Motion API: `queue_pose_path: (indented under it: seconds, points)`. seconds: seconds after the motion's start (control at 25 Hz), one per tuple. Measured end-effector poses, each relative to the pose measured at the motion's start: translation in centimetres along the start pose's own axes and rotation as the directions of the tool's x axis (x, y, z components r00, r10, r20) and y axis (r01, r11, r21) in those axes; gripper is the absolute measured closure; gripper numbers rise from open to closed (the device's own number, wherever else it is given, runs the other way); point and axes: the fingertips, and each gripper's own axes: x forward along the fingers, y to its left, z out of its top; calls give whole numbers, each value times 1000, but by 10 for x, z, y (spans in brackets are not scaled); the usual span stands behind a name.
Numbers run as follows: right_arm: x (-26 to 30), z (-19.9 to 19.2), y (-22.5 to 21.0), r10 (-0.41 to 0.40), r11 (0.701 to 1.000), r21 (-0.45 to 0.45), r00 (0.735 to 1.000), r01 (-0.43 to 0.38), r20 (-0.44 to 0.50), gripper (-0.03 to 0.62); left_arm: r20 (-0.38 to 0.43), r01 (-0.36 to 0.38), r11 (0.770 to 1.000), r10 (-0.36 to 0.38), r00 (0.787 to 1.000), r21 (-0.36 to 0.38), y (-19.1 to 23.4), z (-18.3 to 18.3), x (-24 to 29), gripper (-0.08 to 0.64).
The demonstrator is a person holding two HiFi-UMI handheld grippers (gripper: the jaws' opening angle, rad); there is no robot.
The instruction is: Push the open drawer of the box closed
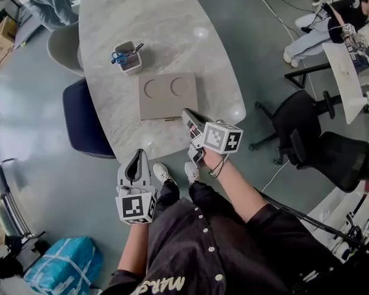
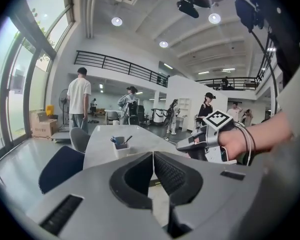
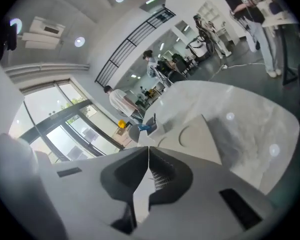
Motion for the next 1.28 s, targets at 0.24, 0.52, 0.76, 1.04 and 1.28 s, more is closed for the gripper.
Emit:
queue_pose_path:
  seconds: [0.24,0.52,0.76,1.04,1.28]
  points:
    - [-48,67,57,72,961,-274,986,-29,148,592,81,27,1000,-28,996,13,-5,50,2,541]
    - [-116,104,112,158,836,-546,934,46,320,594,183,73,997,-74,980,14,-25,101,-3,541]
    - [-165,120,125,159,777,-601,864,188,477,594,240,81,997,-83,967,17,-38,127,-13,541]
    - [-201,131,134,131,768,-567,793,298,595,594,319,54,998,-56,946,15,-36,159,-30,541]
    - [-211,138,139,173,783,-559,767,273,618,595,362,35,999,-36,931,10,-33,169,-39,541]
